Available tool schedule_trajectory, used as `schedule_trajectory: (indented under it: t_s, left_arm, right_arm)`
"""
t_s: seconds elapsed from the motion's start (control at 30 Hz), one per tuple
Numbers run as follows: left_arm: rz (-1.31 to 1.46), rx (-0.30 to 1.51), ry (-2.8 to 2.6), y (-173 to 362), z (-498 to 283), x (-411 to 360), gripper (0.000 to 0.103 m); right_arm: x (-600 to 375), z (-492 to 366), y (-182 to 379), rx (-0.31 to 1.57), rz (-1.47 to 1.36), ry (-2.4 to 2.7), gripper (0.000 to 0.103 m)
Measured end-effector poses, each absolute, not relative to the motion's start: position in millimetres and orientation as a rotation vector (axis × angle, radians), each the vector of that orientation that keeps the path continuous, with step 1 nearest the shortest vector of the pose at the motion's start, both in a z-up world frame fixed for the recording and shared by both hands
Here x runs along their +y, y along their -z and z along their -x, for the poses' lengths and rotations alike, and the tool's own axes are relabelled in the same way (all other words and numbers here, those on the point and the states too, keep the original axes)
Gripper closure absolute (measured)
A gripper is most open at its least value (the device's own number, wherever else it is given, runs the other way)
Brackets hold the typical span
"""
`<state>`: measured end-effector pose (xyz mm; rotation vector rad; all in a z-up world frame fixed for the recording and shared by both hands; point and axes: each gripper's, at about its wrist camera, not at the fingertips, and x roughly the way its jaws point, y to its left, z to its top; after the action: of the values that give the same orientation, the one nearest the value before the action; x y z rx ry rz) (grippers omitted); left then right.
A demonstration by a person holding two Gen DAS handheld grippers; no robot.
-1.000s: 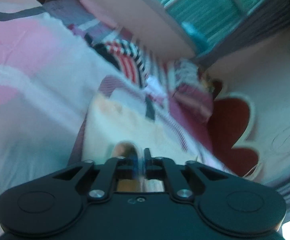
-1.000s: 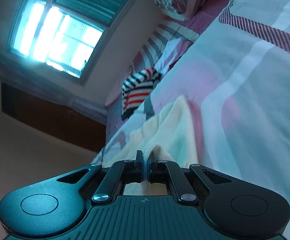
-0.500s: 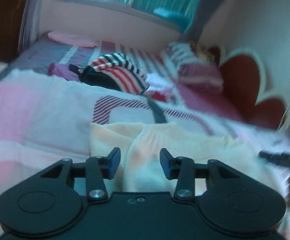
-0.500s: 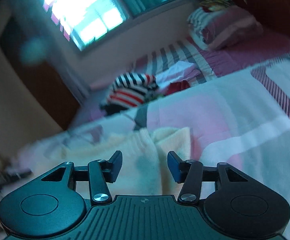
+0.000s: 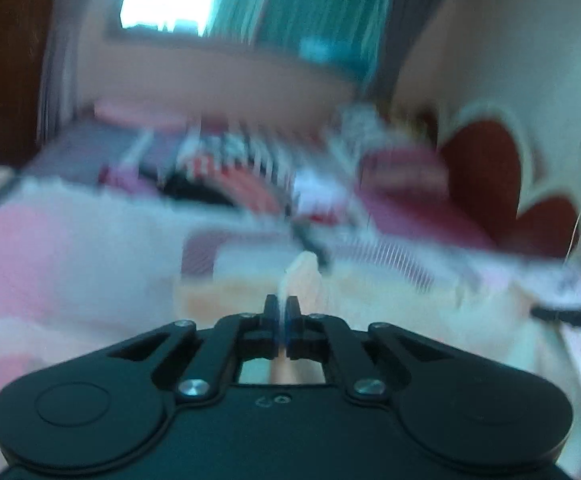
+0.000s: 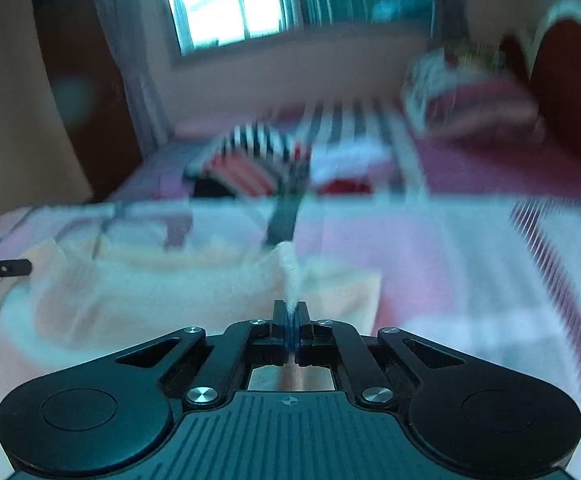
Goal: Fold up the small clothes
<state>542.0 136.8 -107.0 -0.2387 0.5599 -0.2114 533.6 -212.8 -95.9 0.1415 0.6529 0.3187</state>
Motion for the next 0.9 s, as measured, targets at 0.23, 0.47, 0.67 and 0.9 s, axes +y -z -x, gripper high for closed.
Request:
schedule_trajectory:
  t_s: [0.23,0.47,0.67,0.9]
  left_arm:
    - [0.210,0.672,0.105,125,-559,130,0.101]
    - [0.156,0.705,0.102,126,-561,131,0.090]
    - [0.089,0.572,0.139,92,-533,99,0.036]
    - [-0.130,0.679,0.279,115,-535,-8,0.018]
  right_arm:
    - [-221,-544,121,0.699,-0.231,-0.250,0.102]
    - [-225,-543,121,0.704,-0.219,-0.268,0.102]
    - [-208,-524,89,0.556,-0.134,-0.209,0.041]
    - [-101,-523,105,0.677,0.006,-0.458,0.066]
